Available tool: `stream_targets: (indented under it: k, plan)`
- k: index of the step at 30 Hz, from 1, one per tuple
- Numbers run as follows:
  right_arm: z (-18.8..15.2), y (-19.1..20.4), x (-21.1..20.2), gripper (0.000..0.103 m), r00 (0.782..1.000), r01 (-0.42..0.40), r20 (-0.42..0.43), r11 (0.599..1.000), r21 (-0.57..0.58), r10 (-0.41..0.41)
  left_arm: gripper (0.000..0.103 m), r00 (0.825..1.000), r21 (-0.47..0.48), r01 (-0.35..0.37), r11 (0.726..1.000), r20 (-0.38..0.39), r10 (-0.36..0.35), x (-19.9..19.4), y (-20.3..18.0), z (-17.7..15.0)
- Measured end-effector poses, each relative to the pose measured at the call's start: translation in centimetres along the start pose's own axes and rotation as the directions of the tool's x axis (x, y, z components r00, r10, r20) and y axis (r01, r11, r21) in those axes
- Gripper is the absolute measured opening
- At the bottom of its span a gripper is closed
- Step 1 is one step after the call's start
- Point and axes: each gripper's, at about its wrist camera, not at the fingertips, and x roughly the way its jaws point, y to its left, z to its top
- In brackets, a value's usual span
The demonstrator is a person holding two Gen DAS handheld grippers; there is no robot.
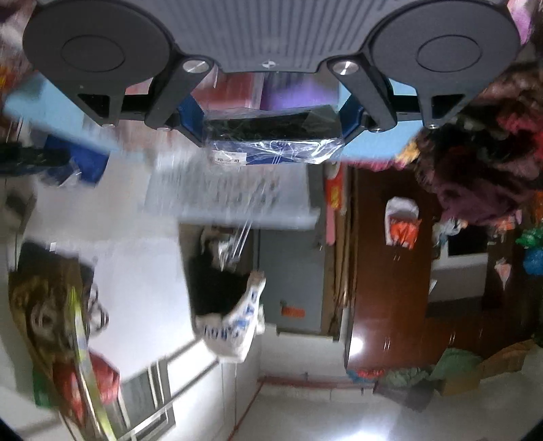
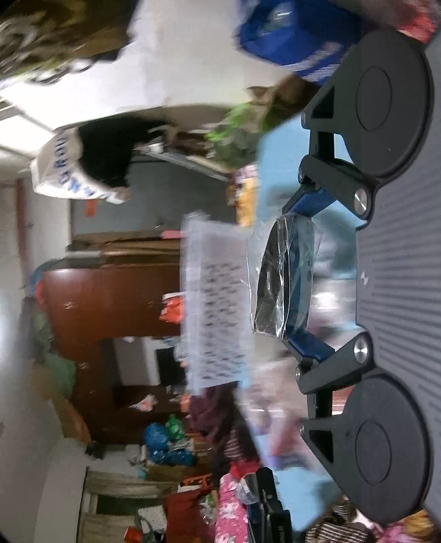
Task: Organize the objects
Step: 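Grasp the blue-wrapped packet with the left gripper and lift it, then drop the blue packet into the white basket while the right gripper carries a clear packet there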
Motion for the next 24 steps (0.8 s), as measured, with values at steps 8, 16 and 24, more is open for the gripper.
stream_targets:
  k: [8, 16, 24]
  plan:
    - [9.5, 0.5, 11.5, 0.075, 0.997, -0.022, 0.071, 0.993, -0.12, 0.031, 0.081, 0.996, 0.018, 0.018, 1.0, -0.086, -0.017, 15.0, -0.8, 11.2]
    - [8.7, -0.5, 15.8, 0.103, 0.998, 0.053, -0.026, 0.996, -0.075, -0.055, 0.103, 0.988, -0.037, 0.007, 0.999, -0.156, -0.013, 20.4, -0.1, 10.9]
    - [4.3, -1.1, 5.4, 0.103, 0.999, -0.038, 0.035, 0.999, 0.023, 0.037, 0.103, 0.993, -0.004, 0.025, 1.0, -0.119, -0.025, 12.7, 0.7, 8.7]
